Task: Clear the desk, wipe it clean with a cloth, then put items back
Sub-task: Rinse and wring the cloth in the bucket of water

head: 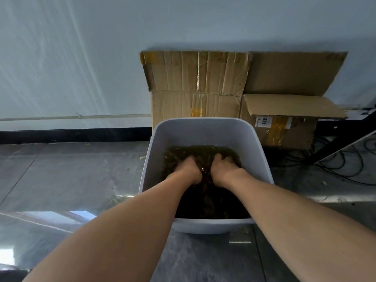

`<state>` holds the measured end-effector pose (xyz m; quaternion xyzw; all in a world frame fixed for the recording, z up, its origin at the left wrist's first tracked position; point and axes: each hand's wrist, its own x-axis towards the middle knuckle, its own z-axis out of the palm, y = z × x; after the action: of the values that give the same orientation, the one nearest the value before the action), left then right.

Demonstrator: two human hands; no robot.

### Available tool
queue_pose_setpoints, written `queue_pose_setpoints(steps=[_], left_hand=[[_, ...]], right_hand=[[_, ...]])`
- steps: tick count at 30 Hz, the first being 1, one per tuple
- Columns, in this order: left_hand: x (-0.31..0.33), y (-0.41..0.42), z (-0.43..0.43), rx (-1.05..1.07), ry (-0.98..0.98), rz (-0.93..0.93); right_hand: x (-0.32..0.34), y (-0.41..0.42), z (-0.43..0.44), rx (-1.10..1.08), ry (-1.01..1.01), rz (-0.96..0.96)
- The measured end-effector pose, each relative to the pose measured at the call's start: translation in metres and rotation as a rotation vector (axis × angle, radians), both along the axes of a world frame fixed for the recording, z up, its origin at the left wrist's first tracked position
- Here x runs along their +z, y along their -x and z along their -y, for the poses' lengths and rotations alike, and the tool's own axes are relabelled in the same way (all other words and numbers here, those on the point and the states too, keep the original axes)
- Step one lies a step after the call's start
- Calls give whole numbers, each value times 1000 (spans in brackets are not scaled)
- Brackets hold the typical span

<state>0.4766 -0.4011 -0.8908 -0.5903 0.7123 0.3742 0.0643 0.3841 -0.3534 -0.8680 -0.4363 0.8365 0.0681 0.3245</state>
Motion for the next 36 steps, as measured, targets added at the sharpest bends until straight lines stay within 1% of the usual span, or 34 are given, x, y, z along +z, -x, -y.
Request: queue_pose_setpoints(steps=[1,2,4,5,6,7,8,9,10,12,13,16,17,19,20,21,23,25,27,28,29,31,32,34,36], left_hand=[[-1,0,3,-3,-60,20],[0,1,6,60,-199,-29],[10,2,5,270,-515,-241],[16,3,2,381,-608,-331],[20,4,0,473,-658,-404],[21,5,-1,551,-657,-468],[22,5,0,587,-609,-508],[23,4,1,611,-555,-546],[26,3,1,612,-523,-588],[30,3,1,645,-558,-663],[31,2,0,665,-563,-664],[28,1,-1,603,-570,-563],[27,1,-1,586,-561,-521],[25,0,-1,542,-521,-464],[19,-1,2,498,-458,-439],[13,-1,4,450,-354,-400],[5,-3,5,340,-132,-257],[-1,-3,5,248,-45,-137],[-3,-2,4,179,-79,-72],[-3,-1,6,147,-136,-68],[-5,-1,8,150,-210,-105],[4,-1,3,246,-387,-156],[8,-2,0,299,-445,-175],[11,0,-1,390,-436,-255],[16,1,-1,479,-407,-384]], right_hand=[[-2,1,1,-19,-9,27],[-2,2,1,-53,-4,58],[-1,3,4,-186,74,149],[0,0,6,-293,126,223],[2,-4,7,-421,174,316],[6,-10,8,-531,208,406],[11,-15,9,-580,240,460],[14,-21,11,-575,271,485],[20,-28,11,-542,298,474],[29,-35,9,-470,347,407],[30,-35,9,-442,366,366],[21,-22,7,-450,474,277],[18,-16,5,-452,476,261],[16,-8,-1,-332,394,225],[15,-5,-4,-229,337,192],[13,-3,-5,-121,288,143],[5,-1,-2,27,176,65],[-4,-3,2,103,90,16],[-9,-5,2,84,29,33],[-9,-5,3,50,46,68],[-9,-4,4,8,89,115],[-8,-4,7,-136,179,214],[-5,-7,8,-208,209,253],[4,-16,9,-342,265,346],[13,-27,10,-417,326,418]])
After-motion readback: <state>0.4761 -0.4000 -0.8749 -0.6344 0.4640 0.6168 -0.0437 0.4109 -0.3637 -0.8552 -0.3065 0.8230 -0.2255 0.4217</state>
